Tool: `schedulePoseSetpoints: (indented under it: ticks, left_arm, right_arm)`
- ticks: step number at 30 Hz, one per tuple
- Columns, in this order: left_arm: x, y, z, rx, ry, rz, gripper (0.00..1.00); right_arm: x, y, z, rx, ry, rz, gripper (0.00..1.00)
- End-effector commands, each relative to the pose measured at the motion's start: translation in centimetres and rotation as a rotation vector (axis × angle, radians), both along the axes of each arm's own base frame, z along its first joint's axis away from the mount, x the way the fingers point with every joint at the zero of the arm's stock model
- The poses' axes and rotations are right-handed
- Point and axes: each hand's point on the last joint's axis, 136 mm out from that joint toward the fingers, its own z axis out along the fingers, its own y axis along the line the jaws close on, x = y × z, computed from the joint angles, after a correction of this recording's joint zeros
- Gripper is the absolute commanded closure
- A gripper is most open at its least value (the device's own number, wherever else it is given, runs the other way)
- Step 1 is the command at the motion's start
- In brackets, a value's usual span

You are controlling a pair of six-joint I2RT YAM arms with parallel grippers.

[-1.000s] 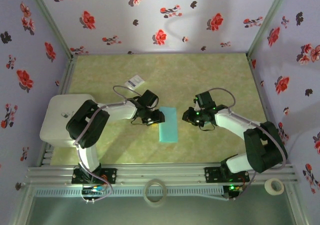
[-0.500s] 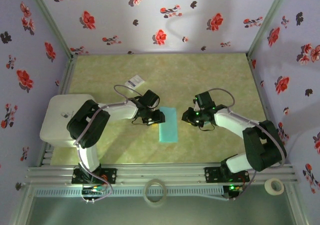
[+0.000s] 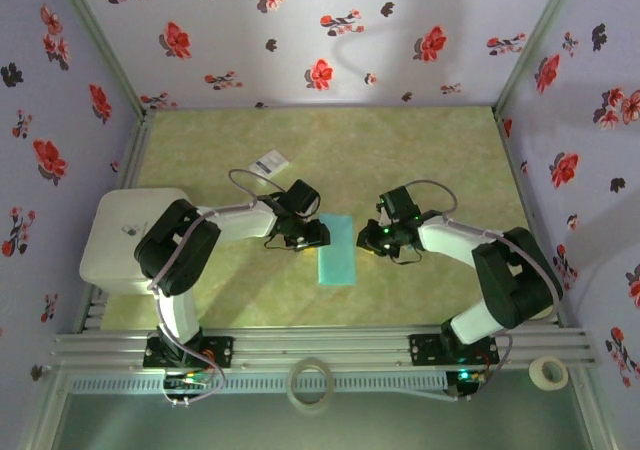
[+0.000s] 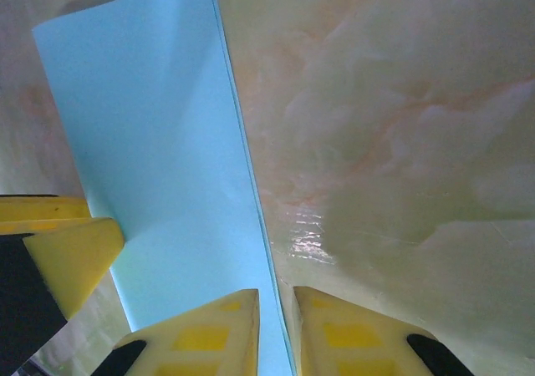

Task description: Fold a paper plane with a square sheet of paper (pick it up from the middle)

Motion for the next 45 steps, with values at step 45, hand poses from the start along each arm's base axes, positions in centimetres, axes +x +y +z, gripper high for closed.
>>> schedulePoseSetpoints:
  ticks: [45]
  left_arm:
    - [-1.9, 3.9, -6.1, 0.231, 0.065, -0.007, 0.59]
  right_arm:
    - [-0.1, 4.1, -2.3, -0.012, 0.062, 0.128, 0.98]
